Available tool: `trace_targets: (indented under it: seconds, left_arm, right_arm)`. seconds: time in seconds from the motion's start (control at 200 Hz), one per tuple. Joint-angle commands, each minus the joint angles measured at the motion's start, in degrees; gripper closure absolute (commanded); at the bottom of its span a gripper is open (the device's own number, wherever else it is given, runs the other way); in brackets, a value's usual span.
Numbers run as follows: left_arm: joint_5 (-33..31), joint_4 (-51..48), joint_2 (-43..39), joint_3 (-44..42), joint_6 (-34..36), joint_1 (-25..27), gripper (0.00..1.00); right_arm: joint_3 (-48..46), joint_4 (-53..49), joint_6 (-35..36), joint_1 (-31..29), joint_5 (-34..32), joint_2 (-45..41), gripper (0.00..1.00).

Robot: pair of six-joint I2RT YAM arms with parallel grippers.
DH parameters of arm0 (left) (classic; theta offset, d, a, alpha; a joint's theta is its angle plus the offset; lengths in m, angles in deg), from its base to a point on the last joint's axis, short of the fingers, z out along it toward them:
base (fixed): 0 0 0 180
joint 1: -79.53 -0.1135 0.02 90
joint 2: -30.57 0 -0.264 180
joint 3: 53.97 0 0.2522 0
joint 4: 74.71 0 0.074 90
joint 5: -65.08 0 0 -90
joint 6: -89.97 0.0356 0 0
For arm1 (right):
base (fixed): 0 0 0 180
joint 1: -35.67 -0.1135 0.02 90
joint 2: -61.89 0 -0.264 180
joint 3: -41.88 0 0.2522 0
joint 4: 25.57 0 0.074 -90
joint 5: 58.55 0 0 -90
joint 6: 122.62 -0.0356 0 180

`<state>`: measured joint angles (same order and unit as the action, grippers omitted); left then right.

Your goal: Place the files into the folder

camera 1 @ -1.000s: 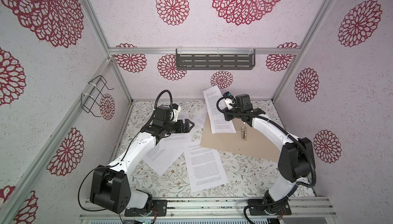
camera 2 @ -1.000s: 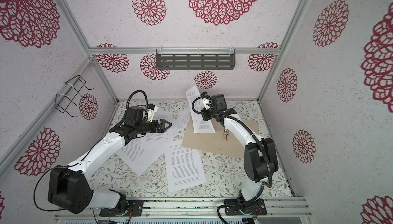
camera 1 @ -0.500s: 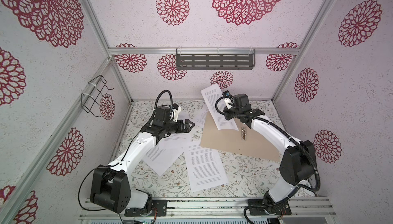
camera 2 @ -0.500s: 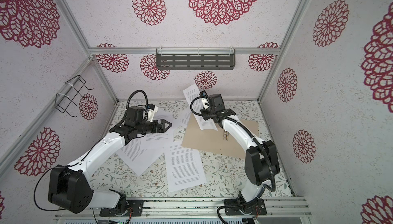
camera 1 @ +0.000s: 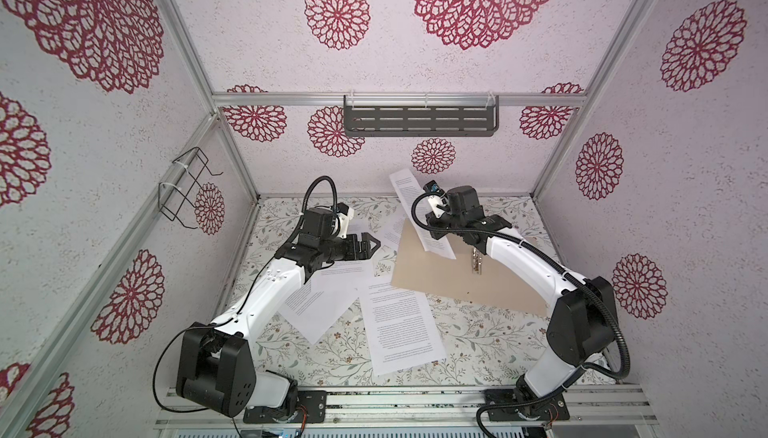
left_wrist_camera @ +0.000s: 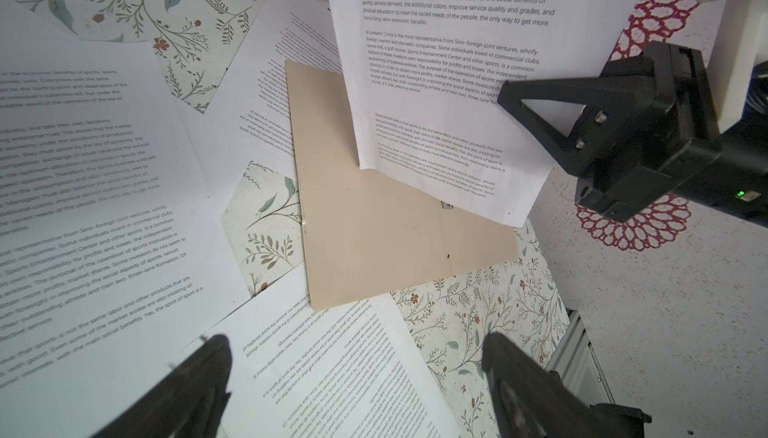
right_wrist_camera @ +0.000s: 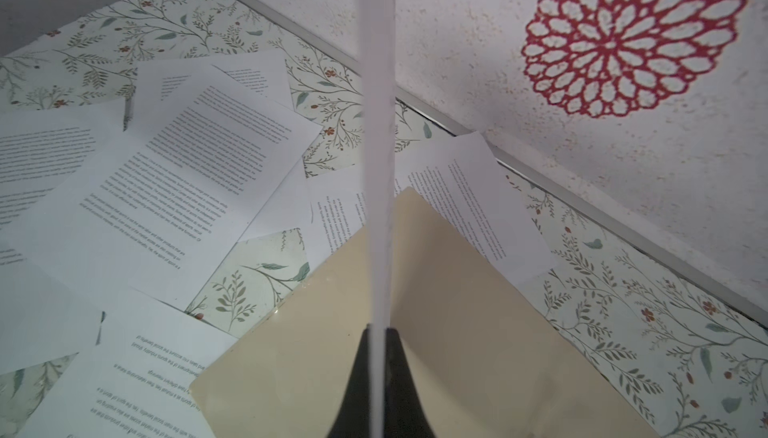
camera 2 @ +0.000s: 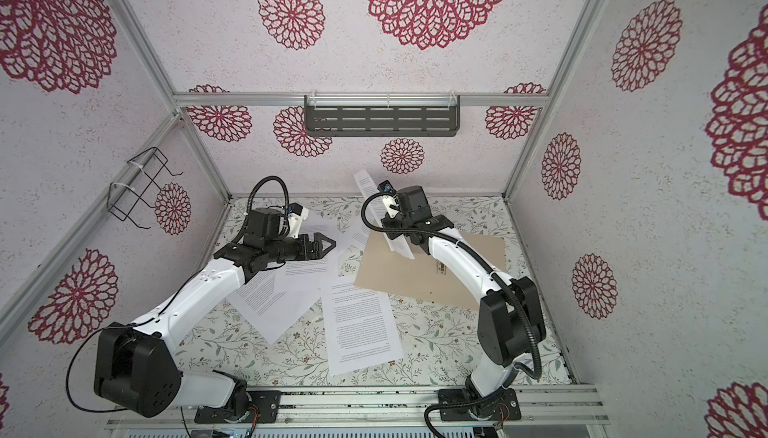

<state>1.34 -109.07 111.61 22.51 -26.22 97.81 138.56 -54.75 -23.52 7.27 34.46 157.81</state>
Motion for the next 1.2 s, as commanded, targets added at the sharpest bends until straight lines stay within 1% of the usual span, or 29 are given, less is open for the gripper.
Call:
trace_targets:
  seconds: [0.0,0.385,0.565,0.74,0.915,1.061,1.196]
  left_arm:
    - [0.55,1.07,-0.35,0.74,0.53,0.02,0.03]
    - [0.28,0.98,-0.79,0.71,0.71,0.0,0.03]
    - [0.22,0.9,-0.83,0.74,0.81,0.0,0.03]
    - [0.08,0.79,-0.79,0.74,0.88,0.0,0.03]
    - [0.11,0.78,-0.79,0.74,0.9,0.0,0.03]
    - [0.02,0.74,-0.88,0.74,1.02,0.0,0.03]
    - [-0.07,0.75,-0.79,0.65,1.19,0.0,0.03]
  right_arm:
    - [0.27,-0.31,-1.36,-0.54,2.53,-1.36,1.0]
    - [-1.92,1.92,-3.73,-0.82,6.49,-0.51,1.0]
    - [-2.21,2.32,-4.36,0.42,7.94,0.18,1.0]
    - [-3.57,3.94,-6.2,3.0,11.86,0.16,1.0]
    - [-5.17,6.11,-8.53,6.8,19.64,0.36,1.0]
    - [-6.31,7.76,-9.54,9.55,24.56,1.45,1.0]
    - [-6.27,8.4,-9.92,10.02,26.67,1.95,1.0]
